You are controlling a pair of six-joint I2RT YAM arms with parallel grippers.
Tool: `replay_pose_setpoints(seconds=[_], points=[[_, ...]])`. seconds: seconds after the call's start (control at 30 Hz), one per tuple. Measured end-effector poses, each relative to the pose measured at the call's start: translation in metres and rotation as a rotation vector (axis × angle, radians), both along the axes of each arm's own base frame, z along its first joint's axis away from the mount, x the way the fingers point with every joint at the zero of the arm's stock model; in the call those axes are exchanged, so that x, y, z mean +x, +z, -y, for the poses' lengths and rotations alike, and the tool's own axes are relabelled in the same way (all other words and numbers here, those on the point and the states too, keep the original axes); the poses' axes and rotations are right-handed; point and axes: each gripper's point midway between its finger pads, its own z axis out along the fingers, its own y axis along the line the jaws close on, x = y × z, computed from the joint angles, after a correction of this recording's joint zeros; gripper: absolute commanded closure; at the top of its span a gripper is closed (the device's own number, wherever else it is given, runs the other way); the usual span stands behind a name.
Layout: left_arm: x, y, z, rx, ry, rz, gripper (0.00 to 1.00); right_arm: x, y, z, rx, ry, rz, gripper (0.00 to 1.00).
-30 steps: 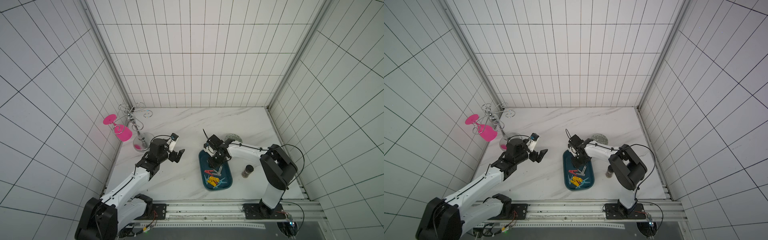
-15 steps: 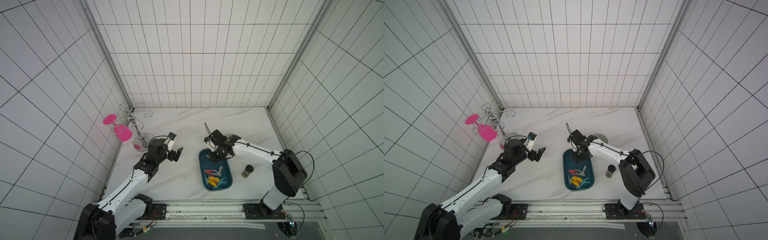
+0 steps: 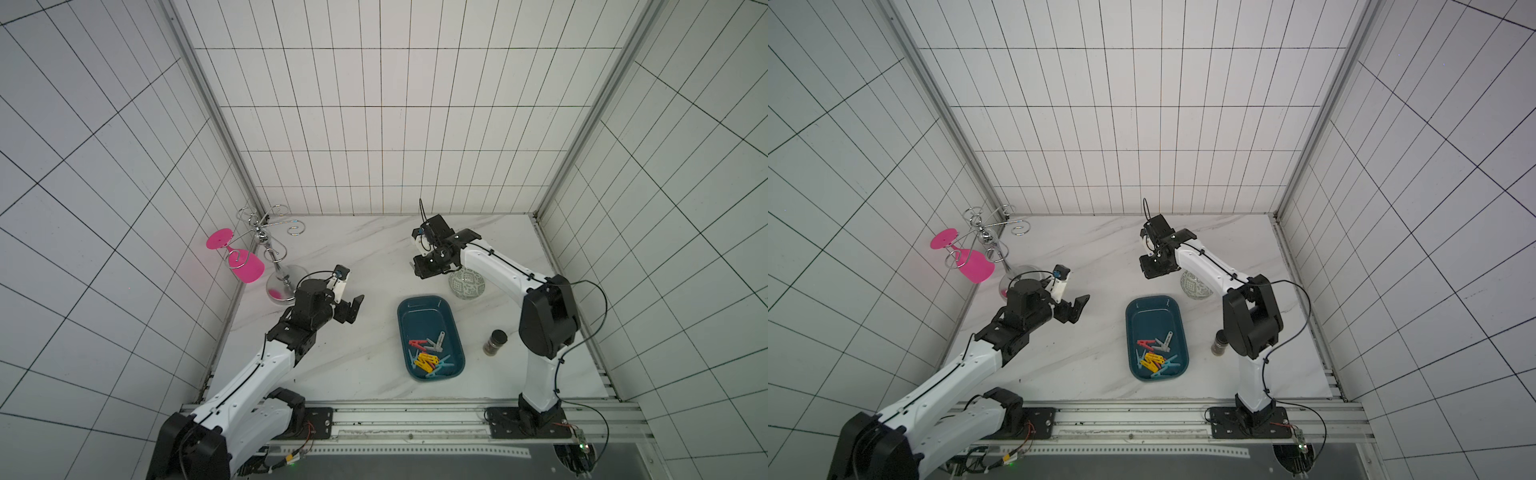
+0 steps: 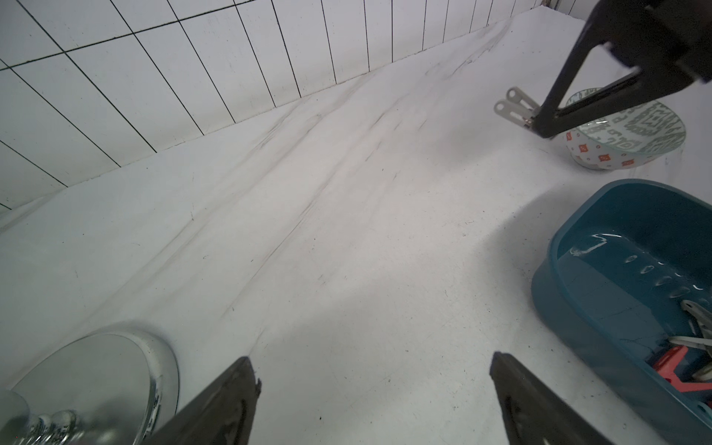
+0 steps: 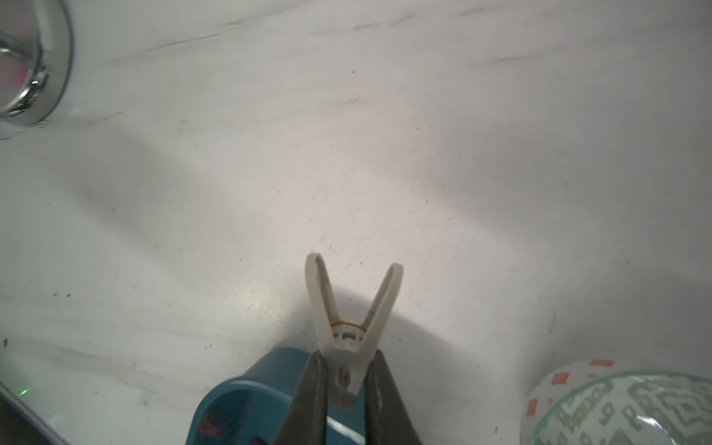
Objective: Take the clothespins out of the storage box
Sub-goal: Place the clothespin at the center of the board.
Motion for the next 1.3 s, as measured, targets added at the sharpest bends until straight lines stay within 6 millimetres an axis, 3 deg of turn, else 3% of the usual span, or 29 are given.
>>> replay_pose_setpoints(seconds=[0.13,0.27,0.43,0.63,0.73,0.83,0.93,1.07,1.17,1.3], points=[[-0.002,0.007,-0.001,-0.008,-0.001,0.019,0.05,0.016,-0.044,-0.007,-0.053,-0.034,-0.064,0.86],[-0.005,0.011,-0.001,-0.012,-0.001,0.025,0.05,0.023,-0.074,-0.006,-0.098,-0.075,-0.101,0.85],[-0.007,0.014,-0.002,-0.016,0.000,0.033,0.05,0.029,-0.085,-0.005,-0.121,-0.111,-0.111,0.81],[-0.009,0.009,-0.003,-0.018,0.002,0.018,0.05,0.030,-0.085,-0.002,-0.127,-0.136,-0.112,0.69],[-0.009,0.008,-0.003,-0.018,0.003,0.015,0.05,0.029,-0.078,-0.001,-0.124,-0.137,-0.109,0.67],[-0.009,0.008,-0.003,-0.019,0.003,0.015,0.05,0.027,-0.054,0.001,-0.100,-0.139,-0.086,0.65],[-0.009,0.008,-0.003,-0.020,0.004,0.014,0.05,0.019,-0.016,0.008,-0.058,-0.139,-0.043,0.65],[-0.008,0.004,-0.002,-0.023,0.007,0.002,0.05,-0.007,0.028,0.019,0.004,-0.121,-0.006,0.65],[-0.007,0.002,-0.002,-0.024,0.006,-0.004,0.05,-0.034,0.034,0.026,0.011,-0.080,-0.017,0.65],[-0.006,0.000,0.000,-0.025,0.001,-0.011,0.05,-0.079,0.017,0.029,-0.040,0.020,-0.073,0.65]])
